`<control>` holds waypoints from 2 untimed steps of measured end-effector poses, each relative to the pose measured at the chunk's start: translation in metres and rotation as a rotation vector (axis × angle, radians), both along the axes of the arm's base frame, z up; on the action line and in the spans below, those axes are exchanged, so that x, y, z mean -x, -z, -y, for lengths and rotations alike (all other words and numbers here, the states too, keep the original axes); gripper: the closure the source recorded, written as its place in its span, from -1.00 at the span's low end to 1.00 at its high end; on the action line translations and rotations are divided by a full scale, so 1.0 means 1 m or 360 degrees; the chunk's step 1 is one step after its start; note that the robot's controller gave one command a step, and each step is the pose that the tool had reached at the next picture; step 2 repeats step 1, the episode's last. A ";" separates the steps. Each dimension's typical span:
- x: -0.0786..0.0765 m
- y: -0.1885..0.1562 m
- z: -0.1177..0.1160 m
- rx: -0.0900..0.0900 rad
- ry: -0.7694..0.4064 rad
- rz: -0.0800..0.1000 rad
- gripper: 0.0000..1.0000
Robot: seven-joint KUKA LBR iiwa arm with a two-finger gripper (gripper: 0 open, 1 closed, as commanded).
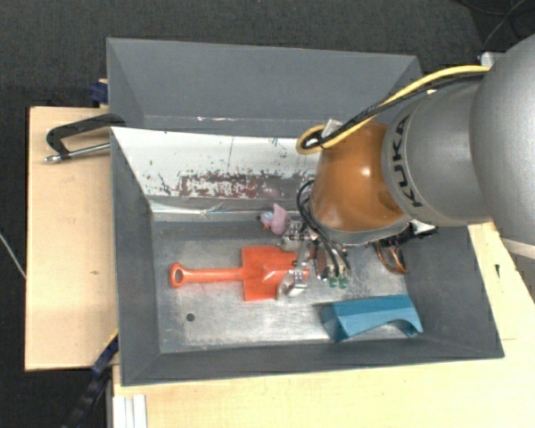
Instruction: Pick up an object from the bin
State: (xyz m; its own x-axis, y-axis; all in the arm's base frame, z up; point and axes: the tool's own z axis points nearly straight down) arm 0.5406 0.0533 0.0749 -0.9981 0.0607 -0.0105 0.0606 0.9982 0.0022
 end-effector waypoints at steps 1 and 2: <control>-0.035 -0.155 0.027 0.0001 0.0024 0.0002 1.00; -0.035 -0.155 0.027 0.0001 0.0024 0.0002 1.00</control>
Offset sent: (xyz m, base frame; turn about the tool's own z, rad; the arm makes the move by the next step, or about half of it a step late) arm 0.0000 0.0000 0.0000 0.0000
